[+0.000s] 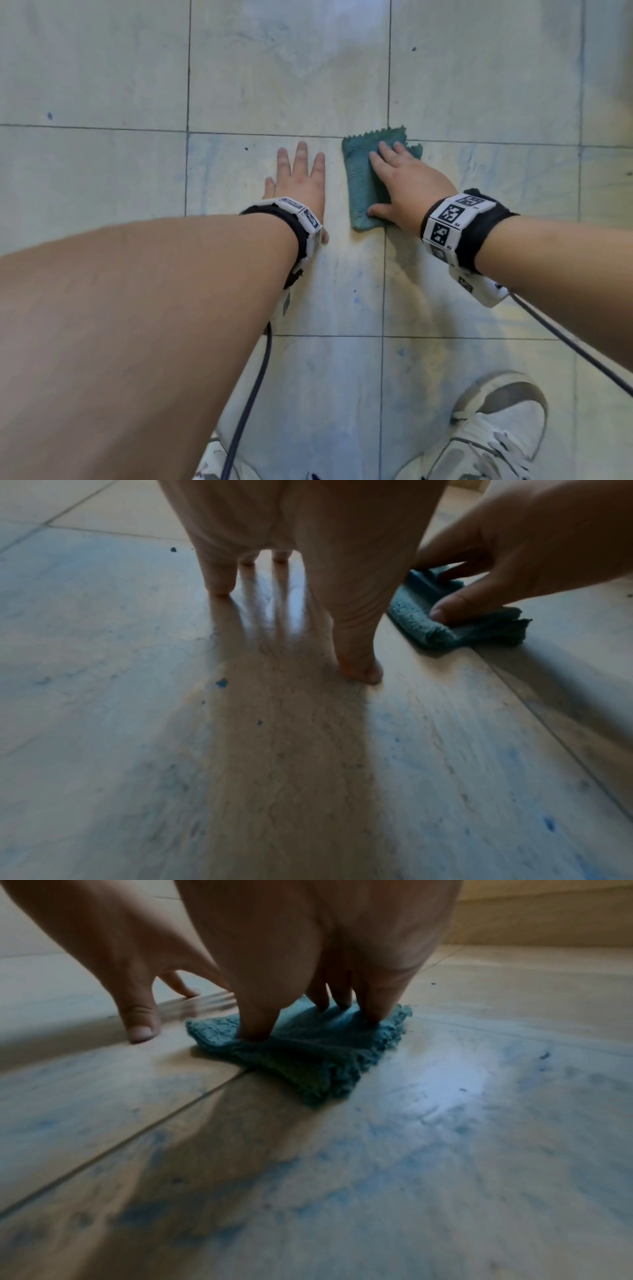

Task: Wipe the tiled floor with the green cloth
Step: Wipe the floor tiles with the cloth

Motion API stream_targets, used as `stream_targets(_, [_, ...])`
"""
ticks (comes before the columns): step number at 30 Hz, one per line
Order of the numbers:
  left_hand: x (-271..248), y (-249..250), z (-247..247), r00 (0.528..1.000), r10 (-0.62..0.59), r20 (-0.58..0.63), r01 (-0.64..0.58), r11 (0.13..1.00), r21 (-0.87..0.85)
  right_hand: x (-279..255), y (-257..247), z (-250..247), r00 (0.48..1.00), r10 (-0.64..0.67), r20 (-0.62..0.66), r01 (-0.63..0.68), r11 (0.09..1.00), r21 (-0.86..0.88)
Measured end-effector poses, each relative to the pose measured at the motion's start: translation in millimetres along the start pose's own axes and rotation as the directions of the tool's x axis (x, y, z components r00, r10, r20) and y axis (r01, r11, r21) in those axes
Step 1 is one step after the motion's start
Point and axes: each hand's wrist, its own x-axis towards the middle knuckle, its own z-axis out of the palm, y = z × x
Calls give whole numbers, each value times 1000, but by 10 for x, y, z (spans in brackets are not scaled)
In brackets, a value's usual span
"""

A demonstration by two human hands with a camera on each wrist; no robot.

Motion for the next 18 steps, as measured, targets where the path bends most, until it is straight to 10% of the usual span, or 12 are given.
stream_targets(15, [1, -43, 41, 999, 17, -47, -20, 998, -53, -224, -424, 326, 971, -186, 152, 191, 982, -13])
stream_targets(18, [-15, -51, 44, 1000, 24, -7, -24, 1000, -18, 73, -13, 121, 998, -42, 55, 40, 999, 37])
